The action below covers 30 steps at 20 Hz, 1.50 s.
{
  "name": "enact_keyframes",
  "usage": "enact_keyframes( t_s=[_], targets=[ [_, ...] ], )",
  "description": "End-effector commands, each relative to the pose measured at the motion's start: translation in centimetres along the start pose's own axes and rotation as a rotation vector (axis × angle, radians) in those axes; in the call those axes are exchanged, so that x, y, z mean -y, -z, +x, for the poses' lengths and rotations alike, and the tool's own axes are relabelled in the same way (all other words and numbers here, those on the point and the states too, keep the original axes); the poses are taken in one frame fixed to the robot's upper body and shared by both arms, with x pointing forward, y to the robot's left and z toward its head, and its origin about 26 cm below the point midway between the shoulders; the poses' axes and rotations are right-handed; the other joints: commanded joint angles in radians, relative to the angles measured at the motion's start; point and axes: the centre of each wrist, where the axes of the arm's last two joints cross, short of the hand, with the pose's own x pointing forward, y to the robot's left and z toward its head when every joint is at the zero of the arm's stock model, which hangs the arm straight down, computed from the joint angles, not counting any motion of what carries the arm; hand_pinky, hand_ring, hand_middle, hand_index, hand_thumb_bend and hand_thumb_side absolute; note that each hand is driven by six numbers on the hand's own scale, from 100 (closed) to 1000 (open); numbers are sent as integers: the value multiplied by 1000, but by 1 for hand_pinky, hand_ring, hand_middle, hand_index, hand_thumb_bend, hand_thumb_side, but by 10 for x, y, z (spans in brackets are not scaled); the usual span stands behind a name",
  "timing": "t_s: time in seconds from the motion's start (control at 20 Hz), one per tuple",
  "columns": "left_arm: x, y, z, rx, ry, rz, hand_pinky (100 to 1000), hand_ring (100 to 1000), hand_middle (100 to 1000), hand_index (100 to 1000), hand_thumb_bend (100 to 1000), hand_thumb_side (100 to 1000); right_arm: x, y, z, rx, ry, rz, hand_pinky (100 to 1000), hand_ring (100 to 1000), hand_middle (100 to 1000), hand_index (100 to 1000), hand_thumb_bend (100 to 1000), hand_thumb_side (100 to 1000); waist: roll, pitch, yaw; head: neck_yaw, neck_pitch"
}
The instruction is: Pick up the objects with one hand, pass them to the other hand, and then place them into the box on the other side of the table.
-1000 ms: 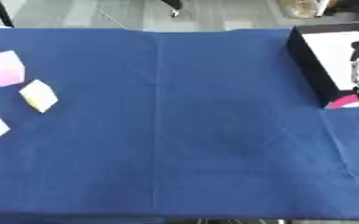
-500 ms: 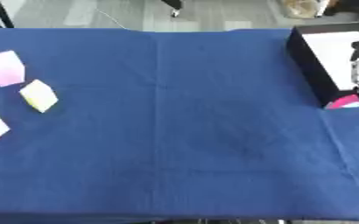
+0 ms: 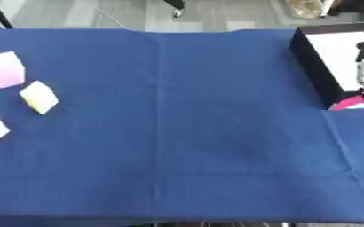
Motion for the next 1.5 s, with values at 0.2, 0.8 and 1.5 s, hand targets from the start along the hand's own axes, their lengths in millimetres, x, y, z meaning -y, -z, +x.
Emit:
enact_keyframes(
  t_s=[0.2, 0.8, 1.5],
  targets=[
    [-42, 8, 24, 24, 355, -91, 770, 703, 630, 778, 219, 821, 6, 4, 4, 27, -27, 14, 833, 738, 766, 956, 100, 534, 13, -18, -11, 36, 6],
    [-103, 13, -5, -218, 950, -401, 800, 756, 728, 860, 336, 733, 7, 4, 2, 23, -39, 30, 834, 738, 766, 956, 100, 538, 35, -22, -26, 188, 6],
    [-145, 14, -44, -511, 1182, -588, 804, 757, 748, 873, 436, 633, 8, 4, 2, 22, -41, 31, 834, 738, 765, 956, 100, 539, 38, -23, -36, 198, 6]
  ],
)
